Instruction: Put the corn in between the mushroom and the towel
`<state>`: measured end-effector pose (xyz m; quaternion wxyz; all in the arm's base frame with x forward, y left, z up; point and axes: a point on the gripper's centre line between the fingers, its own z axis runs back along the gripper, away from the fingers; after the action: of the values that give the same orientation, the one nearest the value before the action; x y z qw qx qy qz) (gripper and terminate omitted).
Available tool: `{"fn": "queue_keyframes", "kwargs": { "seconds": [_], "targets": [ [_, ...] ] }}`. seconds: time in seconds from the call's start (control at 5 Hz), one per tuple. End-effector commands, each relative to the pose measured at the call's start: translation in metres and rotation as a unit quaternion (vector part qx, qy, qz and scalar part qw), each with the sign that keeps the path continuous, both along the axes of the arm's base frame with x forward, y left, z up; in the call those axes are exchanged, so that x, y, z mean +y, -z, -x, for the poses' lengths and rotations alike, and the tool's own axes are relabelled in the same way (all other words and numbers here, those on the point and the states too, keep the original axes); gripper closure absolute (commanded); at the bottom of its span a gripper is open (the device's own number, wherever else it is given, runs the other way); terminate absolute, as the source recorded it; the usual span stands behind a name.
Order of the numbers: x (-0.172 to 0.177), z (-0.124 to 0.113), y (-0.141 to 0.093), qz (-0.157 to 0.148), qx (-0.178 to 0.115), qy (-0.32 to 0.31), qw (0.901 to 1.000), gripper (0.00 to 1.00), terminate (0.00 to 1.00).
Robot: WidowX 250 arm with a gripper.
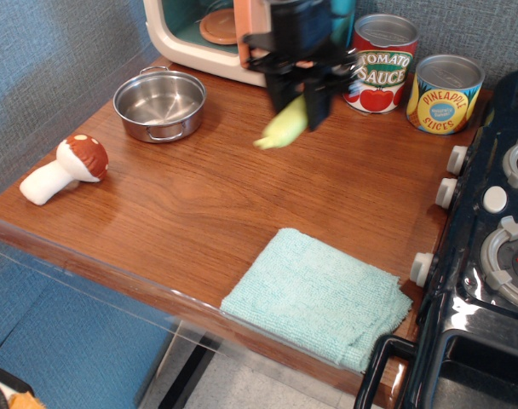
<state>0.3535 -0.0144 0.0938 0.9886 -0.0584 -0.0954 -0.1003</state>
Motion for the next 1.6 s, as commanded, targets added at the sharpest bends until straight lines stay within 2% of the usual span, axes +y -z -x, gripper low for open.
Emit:
{"fn": "queue_keyframes", "kwargs": {
  "seconds": [0.0, 0.2, 0.4, 0.6, 1.2, 1.4],
  "targets": [
    [0.057, 0.045, 0.018, -0.050, -0.005, 0.037, 0.9981, 1.00, 0.00],
    [0.067, 0.069, 0.035, -0.110, -0.006, 0.018, 0.9938, 1.00, 0.00],
    [0.072, 0.083, 0.045, -0.125, -0.011, 0.001, 0.9921, 1.00, 0.00],
    [0.069, 0.080, 0.050, -0.129, -0.029, -0.011, 0.9912, 1.00, 0.00],
    [0.077, 0.056, 0.058, -0.116, -0.034, -0.068, 0.9903, 1.00, 0.00],
    [0.078, 0.059, 0.061, -0.115, -0.025, -0.076, 0.9901, 0.00, 0.00]
  ]
}}
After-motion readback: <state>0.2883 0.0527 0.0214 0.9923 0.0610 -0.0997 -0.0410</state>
